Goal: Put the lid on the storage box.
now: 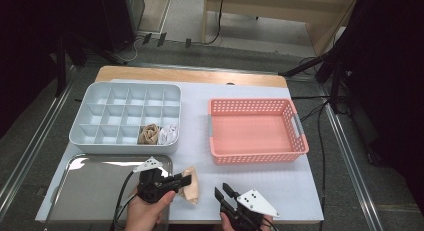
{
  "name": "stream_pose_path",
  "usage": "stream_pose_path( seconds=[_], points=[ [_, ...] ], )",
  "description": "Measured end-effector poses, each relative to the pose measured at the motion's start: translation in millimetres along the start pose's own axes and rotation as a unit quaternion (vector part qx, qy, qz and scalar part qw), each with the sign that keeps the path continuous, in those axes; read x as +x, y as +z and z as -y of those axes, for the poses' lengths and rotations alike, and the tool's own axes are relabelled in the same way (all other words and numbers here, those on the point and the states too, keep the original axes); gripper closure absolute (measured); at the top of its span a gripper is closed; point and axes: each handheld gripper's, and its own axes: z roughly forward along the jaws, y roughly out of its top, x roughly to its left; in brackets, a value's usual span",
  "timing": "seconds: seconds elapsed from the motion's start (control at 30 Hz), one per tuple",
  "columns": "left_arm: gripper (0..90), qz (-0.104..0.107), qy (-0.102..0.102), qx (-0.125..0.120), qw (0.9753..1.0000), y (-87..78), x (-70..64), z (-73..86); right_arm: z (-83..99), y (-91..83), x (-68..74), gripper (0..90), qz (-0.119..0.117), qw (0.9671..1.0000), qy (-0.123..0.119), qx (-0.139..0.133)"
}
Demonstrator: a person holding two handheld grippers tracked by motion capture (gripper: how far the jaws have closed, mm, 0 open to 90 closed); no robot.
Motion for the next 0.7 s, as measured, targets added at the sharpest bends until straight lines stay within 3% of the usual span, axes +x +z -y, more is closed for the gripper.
stream_pose_path(
  seconds=[0.37, 0.7],
  points=[
    [73.0, -0.029, 0.022, -0.039, 0.9986, -27.9, 8.3, -14.5, -8.3, -7.5, -32.8, 56.2, 0.023, 0.9993, 0.027, -0.015],
    [73.0, -0.047, 0.015, -0.063, 0.9968, -52.4, 23.4, -24.9, -16.5, -20.4, -73.1, 46.3, 0.039, 0.9976, 0.045, -0.035]
  ],
)
